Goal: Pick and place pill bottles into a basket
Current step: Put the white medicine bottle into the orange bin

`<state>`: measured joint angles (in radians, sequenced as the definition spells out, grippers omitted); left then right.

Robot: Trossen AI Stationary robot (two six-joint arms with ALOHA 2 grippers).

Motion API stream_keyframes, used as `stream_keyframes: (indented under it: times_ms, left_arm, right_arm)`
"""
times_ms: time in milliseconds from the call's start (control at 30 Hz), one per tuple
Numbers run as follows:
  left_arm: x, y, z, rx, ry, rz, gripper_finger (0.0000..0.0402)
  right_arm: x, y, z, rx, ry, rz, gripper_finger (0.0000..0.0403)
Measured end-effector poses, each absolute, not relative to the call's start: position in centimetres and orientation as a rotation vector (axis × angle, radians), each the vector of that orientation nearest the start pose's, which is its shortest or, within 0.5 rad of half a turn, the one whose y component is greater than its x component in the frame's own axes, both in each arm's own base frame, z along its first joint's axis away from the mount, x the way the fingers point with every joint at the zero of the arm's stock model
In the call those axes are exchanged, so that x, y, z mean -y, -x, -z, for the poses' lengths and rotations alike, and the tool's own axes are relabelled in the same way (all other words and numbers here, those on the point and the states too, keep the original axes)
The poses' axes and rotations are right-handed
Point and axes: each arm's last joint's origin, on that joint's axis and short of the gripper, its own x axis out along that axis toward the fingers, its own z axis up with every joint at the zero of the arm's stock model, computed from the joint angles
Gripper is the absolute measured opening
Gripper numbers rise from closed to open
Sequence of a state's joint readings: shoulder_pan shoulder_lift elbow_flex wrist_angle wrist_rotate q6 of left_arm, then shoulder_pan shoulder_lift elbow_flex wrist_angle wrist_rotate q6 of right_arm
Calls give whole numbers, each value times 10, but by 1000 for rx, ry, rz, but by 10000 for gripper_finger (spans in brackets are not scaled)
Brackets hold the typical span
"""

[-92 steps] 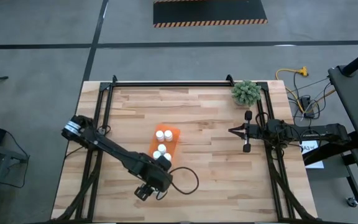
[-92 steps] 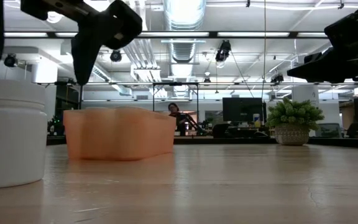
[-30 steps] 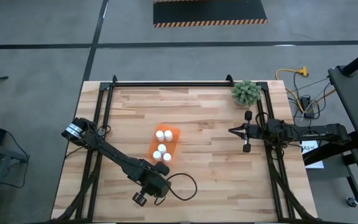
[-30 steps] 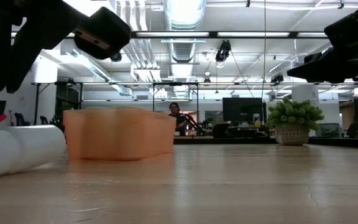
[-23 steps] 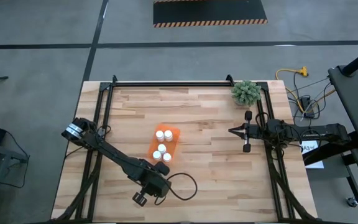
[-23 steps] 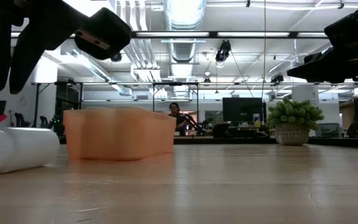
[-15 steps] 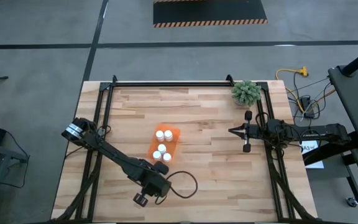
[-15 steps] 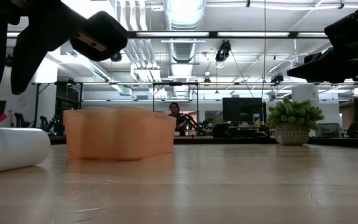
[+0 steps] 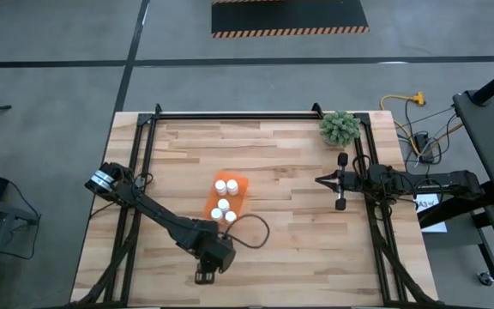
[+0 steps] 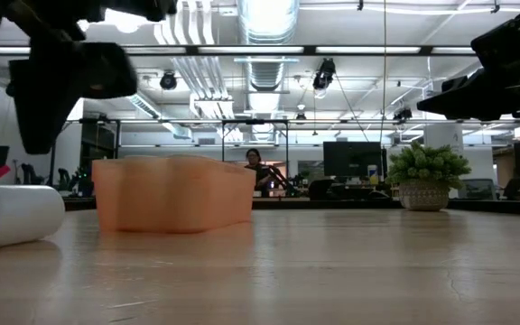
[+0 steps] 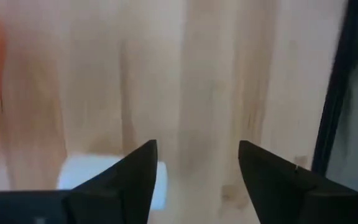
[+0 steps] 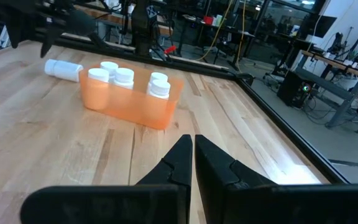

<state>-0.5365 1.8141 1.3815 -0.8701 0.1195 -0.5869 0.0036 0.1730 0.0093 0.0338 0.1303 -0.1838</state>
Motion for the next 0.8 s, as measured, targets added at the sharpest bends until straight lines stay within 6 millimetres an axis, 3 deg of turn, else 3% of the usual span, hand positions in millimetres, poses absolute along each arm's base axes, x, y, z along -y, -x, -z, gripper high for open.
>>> stream_keyframes:
  times_ms: [167, 400, 800]
  left_arm:
    - [186, -302, -215, -1422, 479, -105, 213]
    - [191, -297, -214, -1420, 589, -222, 213]
    - [186, -293, -203, -1350, 863, -568, 213]
  right_arm:
    - [3, -107, -156, -141, 192, 115, 9]
    - [3, -107, -156, -141, 192, 114, 9]
    - [3, -107, -156, -141, 192, 115, 8]
